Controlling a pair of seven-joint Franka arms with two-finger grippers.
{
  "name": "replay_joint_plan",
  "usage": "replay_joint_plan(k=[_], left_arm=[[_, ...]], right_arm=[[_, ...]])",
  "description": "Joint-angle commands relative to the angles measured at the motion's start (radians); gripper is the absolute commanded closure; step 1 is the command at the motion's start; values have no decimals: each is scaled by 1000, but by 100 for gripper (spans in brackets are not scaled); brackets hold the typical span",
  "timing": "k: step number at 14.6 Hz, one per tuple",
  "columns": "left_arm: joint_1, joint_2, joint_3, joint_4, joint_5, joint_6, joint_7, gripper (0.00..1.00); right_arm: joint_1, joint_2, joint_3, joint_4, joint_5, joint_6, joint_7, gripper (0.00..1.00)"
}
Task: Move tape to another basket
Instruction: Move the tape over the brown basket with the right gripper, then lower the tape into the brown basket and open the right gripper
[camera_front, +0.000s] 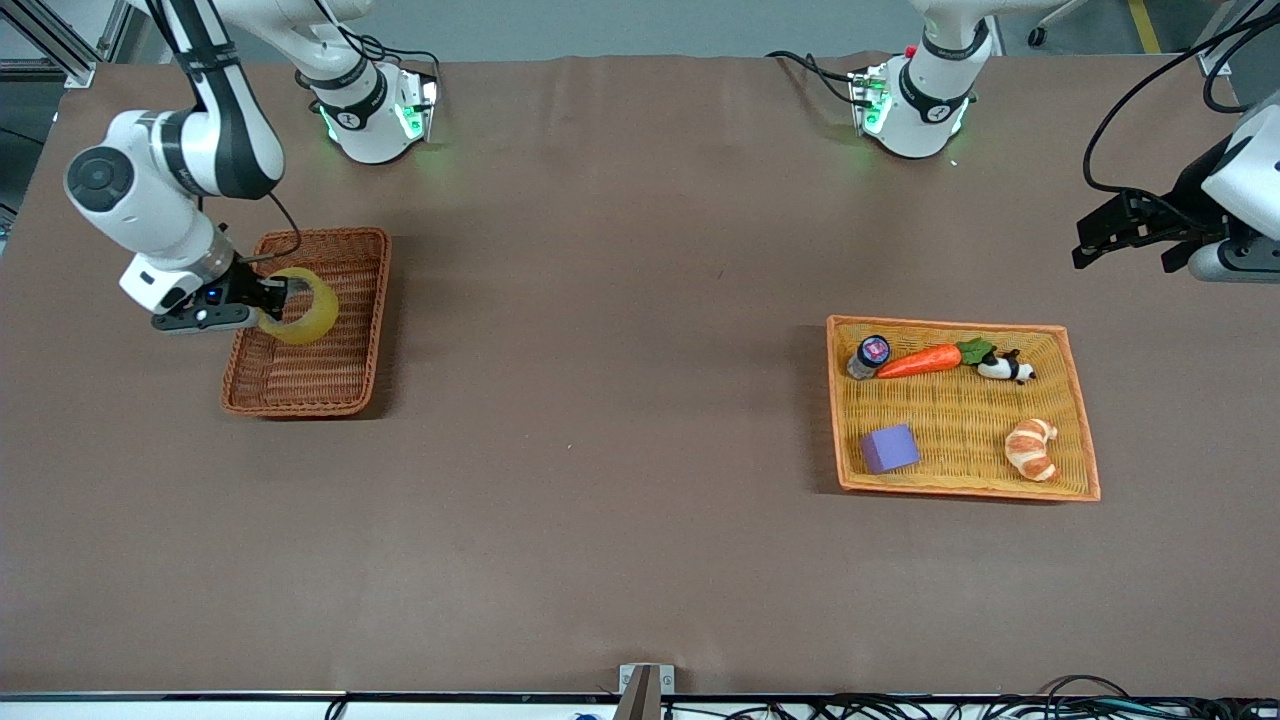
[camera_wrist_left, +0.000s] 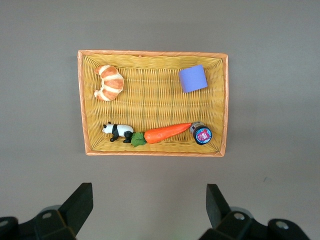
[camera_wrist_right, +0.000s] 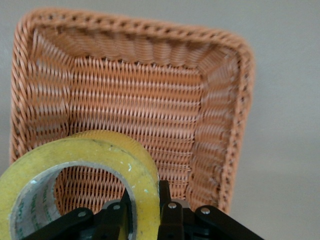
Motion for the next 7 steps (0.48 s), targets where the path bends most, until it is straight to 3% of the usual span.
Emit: replay_joint_plan(k=[1, 5, 7], left_arm=[[5, 1, -1, 9, -7, 1, 18, 0], [0, 0, -1, 9, -8, -2, 16, 0], [3, -2, -1, 9, -8, -4, 19, 0]], right_arm=[[-2, -17, -1, -83, 22, 116, -21, 98], [-3, 90, -8, -111, 22, 265, -21, 98], [-3, 101, -26, -111, 20, 271, -44, 97]])
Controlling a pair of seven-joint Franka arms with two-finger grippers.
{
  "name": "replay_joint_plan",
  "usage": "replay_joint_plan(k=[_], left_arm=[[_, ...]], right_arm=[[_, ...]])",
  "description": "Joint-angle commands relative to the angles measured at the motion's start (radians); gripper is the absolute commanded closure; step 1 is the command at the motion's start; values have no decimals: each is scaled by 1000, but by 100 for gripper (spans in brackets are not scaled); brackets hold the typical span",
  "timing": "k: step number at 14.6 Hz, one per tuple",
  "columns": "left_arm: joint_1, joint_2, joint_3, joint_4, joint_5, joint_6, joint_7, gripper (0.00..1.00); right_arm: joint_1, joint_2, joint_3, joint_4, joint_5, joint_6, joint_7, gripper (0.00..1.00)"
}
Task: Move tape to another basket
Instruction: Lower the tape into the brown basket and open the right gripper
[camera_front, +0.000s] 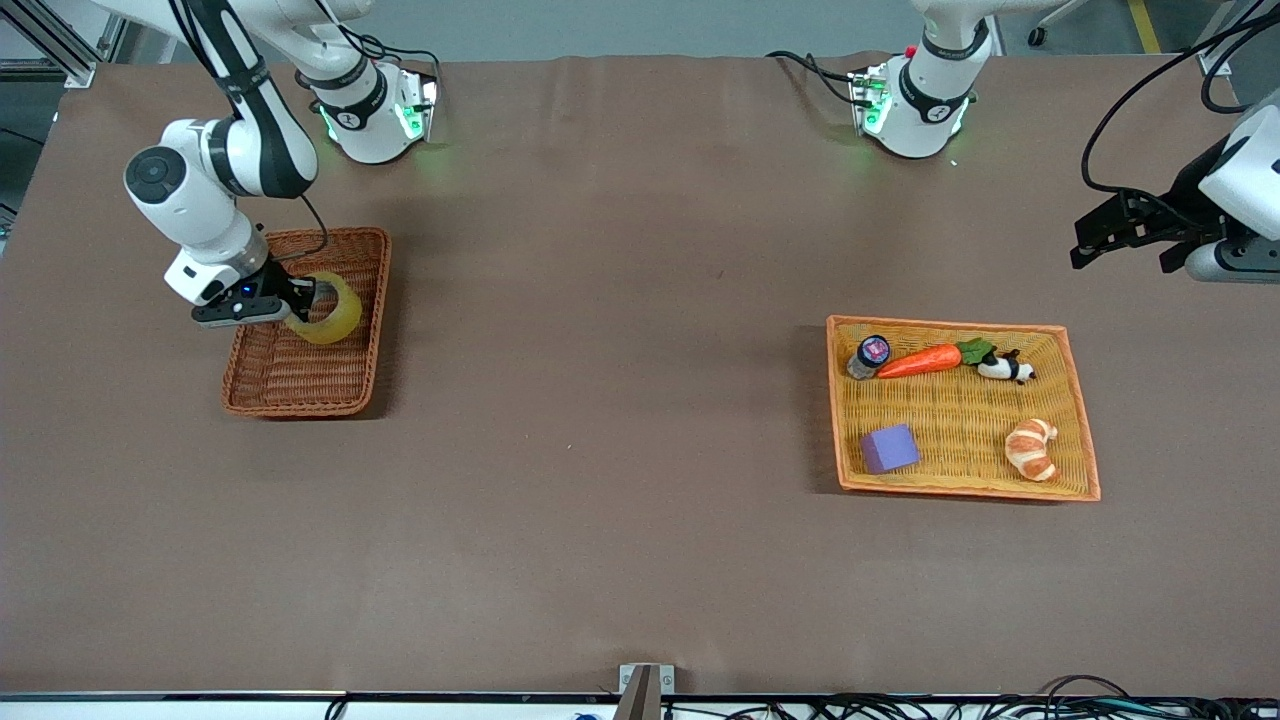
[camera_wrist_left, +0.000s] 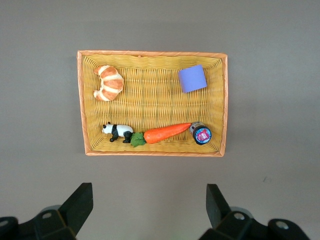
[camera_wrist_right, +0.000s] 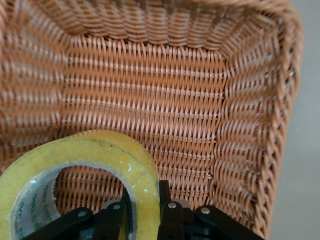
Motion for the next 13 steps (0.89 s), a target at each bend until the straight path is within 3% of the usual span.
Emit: replay_joint_plan(k=[1, 3, 12, 13], left_arm=[[3, -2, -1, 8, -8, -4, 21, 0], [3, 0, -1, 10, -8, -2, 19, 0], [5, 3, 1, 15, -7, -4, 30, 0], [2, 3, 1, 13, -7, -2, 28, 0]], right_arm=[[-3, 6, -38, -9, 20, 29, -70, 97], [-3, 23, -63, -11, 20, 51, -94, 97], [29, 39, -58, -9, 23, 57, -33, 95], [29, 46, -58, -7, 23, 59, -33, 92]])
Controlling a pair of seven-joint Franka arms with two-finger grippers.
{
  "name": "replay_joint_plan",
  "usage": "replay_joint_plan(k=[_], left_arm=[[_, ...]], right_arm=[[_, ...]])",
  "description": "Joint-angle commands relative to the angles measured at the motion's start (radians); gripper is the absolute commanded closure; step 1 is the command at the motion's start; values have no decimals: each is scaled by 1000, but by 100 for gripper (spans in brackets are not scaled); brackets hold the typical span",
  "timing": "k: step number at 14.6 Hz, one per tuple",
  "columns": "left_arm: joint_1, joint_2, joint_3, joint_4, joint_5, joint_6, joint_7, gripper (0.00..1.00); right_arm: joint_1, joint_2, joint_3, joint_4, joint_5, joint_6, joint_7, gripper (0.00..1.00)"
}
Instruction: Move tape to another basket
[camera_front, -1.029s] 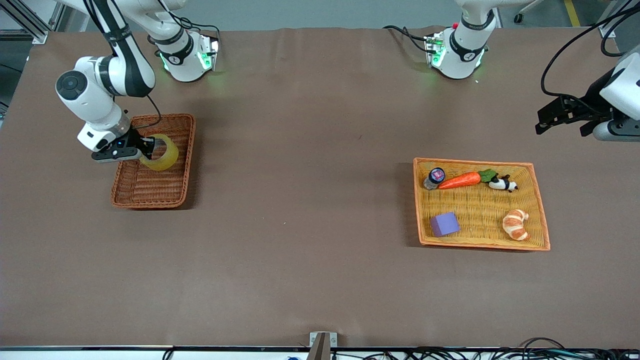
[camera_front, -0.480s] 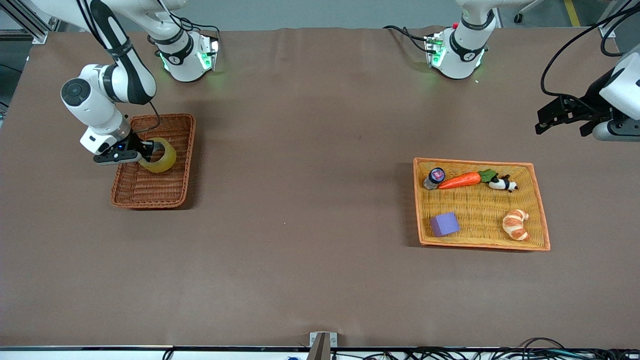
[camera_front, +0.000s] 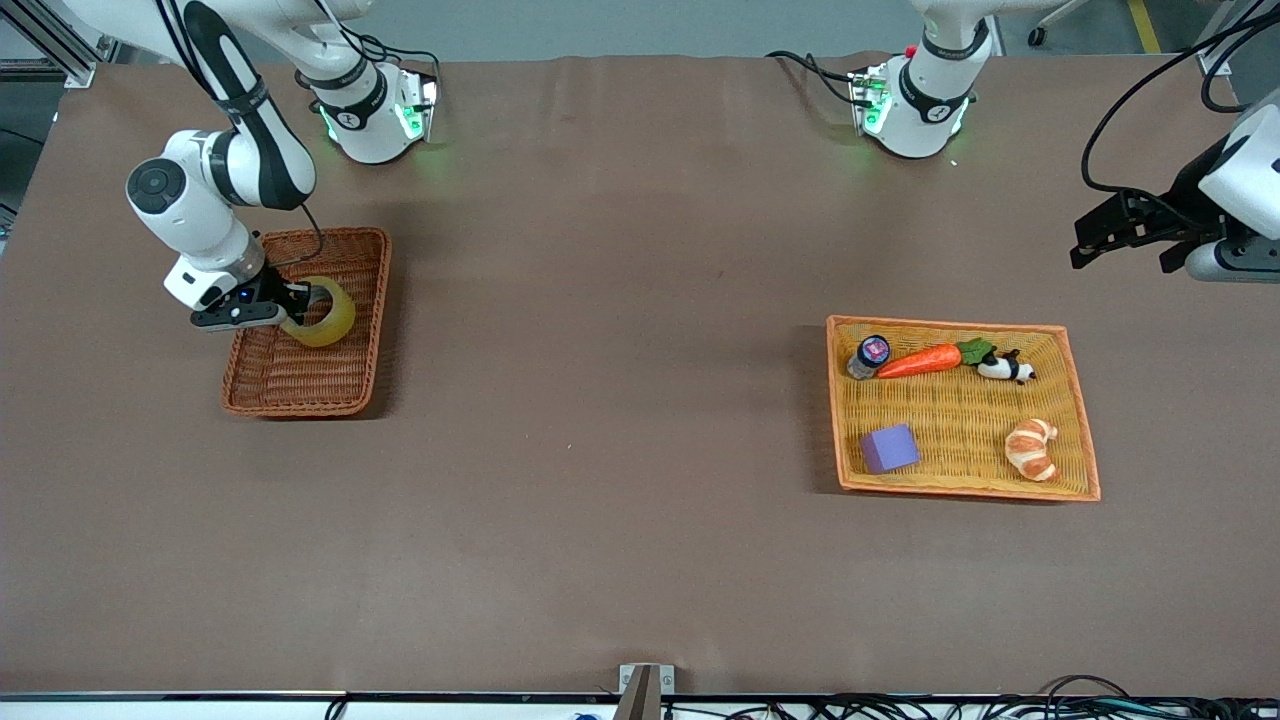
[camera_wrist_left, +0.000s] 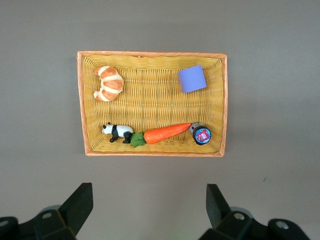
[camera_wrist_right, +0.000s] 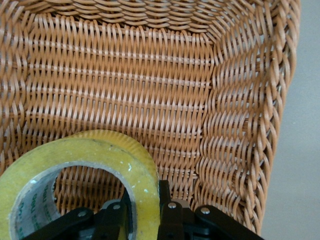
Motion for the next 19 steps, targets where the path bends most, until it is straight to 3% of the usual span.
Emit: replay_joint_plan(k=[1, 2, 3, 4, 6, 9, 11, 14, 17, 19], left_arm=[[0, 4, 0, 11, -7, -2, 24, 0], [2, 6, -1, 13, -5, 0, 24, 0], [2, 6, -1, 13, -5, -2, 24, 0], [2, 6, 0, 11, -5, -2, 24, 0], [2, 6, 0, 13, -5, -2, 24, 0], [-3, 6, -1, 14, -4, 0, 22, 0], [-6, 6, -1, 14, -4, -2, 18, 0], [-6, 6, -1, 14, -4, -2, 10, 0], [-6, 6, -1, 13, 5, -2, 8, 0], [-7, 6, -3, 14, 36, -2, 4, 0]], right_arm=[[13, 21, 1, -3, 23, 13, 11, 78], [13, 35, 1, 3, 23, 13, 11, 55], [11, 32, 1, 4, 23, 6, 14, 5], [11, 19, 3, 9, 23, -3, 20, 0], [7, -36, 6, 67, 23, -103, 25, 0], [-1, -153, 7, 267, 25, -462, 42, 0], [-2, -153, 19, 448, 25, -645, 65, 0], [-67, -144, 116, 712, 28, -878, 102, 0], [-87, -132, 122, 926, 156, -1062, 147, 0], [-87, -100, 122, 1055, 163, -1168, 183, 0]])
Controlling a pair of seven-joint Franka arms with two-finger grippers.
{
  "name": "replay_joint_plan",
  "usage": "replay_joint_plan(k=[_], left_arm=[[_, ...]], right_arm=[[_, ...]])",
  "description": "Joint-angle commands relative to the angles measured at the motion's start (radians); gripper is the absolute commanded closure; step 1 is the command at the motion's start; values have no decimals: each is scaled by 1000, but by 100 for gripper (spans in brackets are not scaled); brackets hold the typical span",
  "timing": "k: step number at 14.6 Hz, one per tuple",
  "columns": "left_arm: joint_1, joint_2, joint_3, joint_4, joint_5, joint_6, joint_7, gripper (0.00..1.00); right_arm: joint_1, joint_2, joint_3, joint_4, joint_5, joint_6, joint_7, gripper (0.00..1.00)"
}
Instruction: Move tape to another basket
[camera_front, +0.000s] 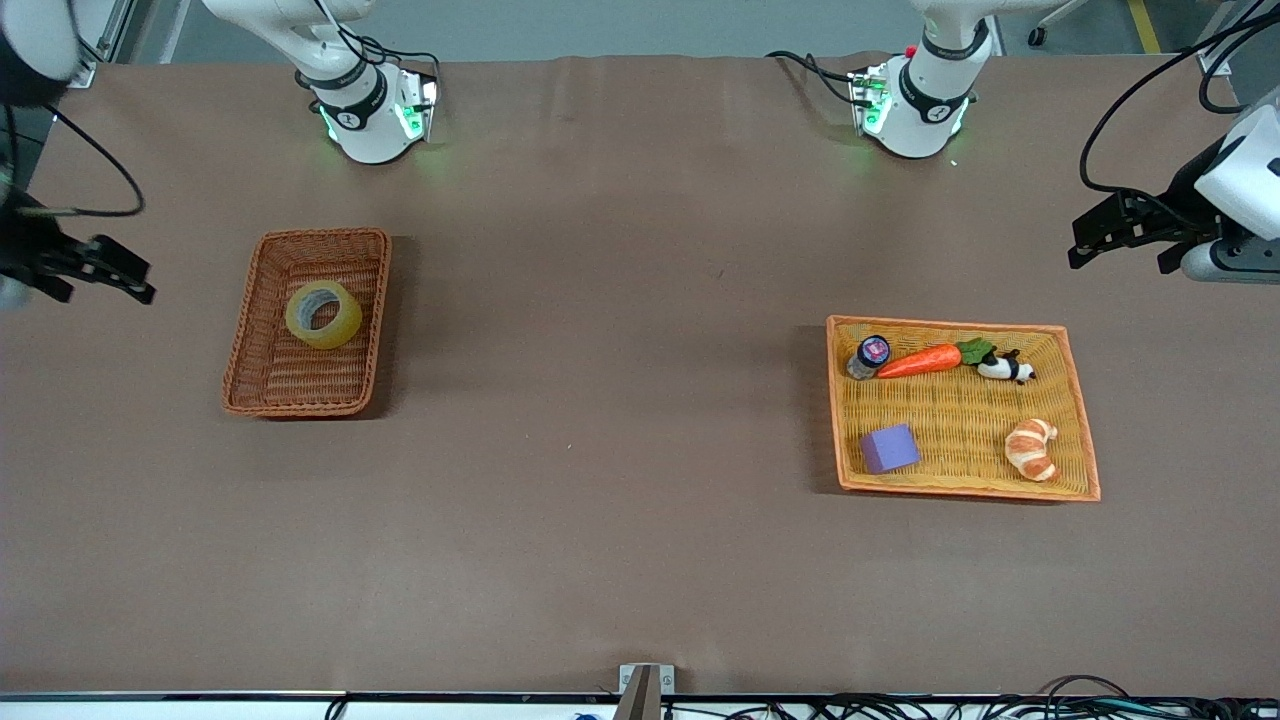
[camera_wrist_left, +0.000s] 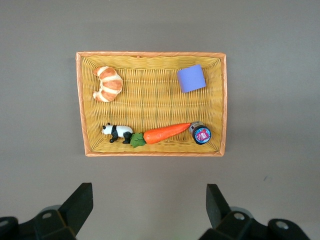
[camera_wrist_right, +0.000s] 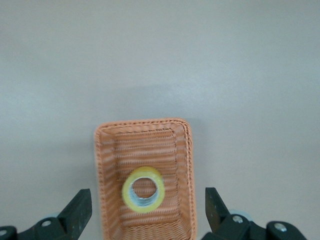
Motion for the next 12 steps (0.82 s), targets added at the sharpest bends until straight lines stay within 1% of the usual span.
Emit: replay_joint_plan(k=[1, 5, 6, 10, 12], left_arm=[[-3, 4, -2, 14, 31, -2, 0, 0], [-3, 6, -2, 15, 34, 0, 2, 0], [-3, 6, -2, 15, 34, 0, 3, 0], [-5, 26, -2, 47, 34, -2, 3, 0], [-6, 26, -2, 49, 36, -2, 3, 0]], right_arm=[[-29, 70, 19, 188, 37, -136, 40, 0], [-23, 81, 19, 324, 26, -263, 38, 0], [-20, 86, 19, 337, 25, -282, 40, 0], [-17, 87, 17, 337, 25, -296, 44, 0], [-11, 87, 19, 334, 25, -296, 40, 0]])
